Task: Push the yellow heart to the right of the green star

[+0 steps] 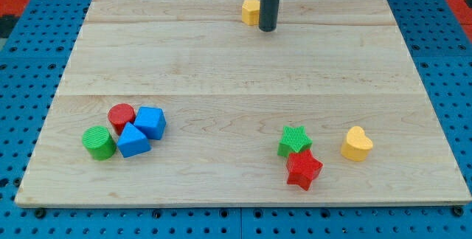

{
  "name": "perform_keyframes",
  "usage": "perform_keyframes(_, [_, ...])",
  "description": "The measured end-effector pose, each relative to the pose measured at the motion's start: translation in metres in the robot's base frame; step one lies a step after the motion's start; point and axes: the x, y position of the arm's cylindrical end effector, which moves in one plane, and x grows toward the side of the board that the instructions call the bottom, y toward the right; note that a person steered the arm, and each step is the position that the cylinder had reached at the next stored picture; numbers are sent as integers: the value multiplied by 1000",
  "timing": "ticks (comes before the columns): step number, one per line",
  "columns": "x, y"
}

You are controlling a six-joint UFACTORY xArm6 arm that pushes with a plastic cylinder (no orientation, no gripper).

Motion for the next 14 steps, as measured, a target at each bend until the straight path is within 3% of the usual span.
perform_keyframes(1, [-28,-39])
perform_keyframes(2, [-7,-9])
perform_keyframes(3, [21,69])
perform_keyframes(4, [88,135])
perform_keyframes(5, [128,143])
perform_keyframes(7, [142,143])
perform_keyframes(8, [178,163])
perform_keyframes(9, [256,190])
perform_keyframes(10, [273,151])
perform_keyframes(11, [219,86])
perform_keyframes(12, [186,61])
perform_keyframes(13, [210,146])
perform_keyframes(14, [297,150])
